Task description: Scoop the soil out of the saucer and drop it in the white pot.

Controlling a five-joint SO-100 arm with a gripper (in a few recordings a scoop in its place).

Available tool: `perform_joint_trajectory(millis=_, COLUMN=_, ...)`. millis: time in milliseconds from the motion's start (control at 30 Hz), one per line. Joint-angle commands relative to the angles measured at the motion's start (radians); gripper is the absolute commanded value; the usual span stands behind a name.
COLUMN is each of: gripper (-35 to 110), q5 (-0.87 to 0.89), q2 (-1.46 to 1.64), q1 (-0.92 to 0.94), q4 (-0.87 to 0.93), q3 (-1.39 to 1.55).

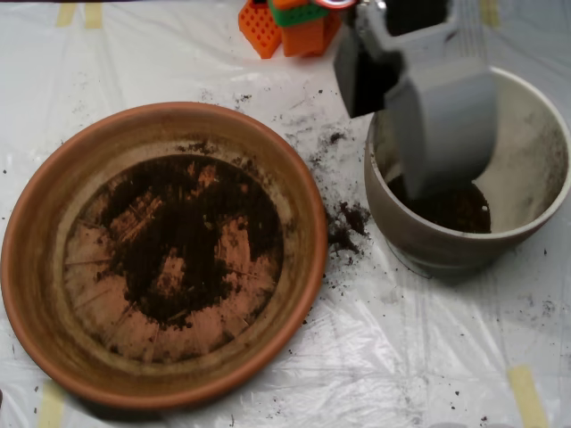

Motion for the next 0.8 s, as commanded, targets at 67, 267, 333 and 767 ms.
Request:
perform_joint_trajectory(millis=67, gripper=41, q5=-0.054, q2=0.147, q1=0.209, q4=-0.035, q3=0.052)
perform_joint_trajectory(millis=267, gripper=43, q5=-0.176, q2=0.319, q1=0.387, q4=-0.282, q3=0.541)
perform_joint_trajectory(millis=333, gripper=44, q5=-0.216, q2=0.365, q1=0.437, q4=-0.374, q3=0.696)
perform_joint_trajectory(millis=767, gripper=45, q5=-0.327, q2=-0.069, q1=0.577, q4=-0.6, q3=0.798)
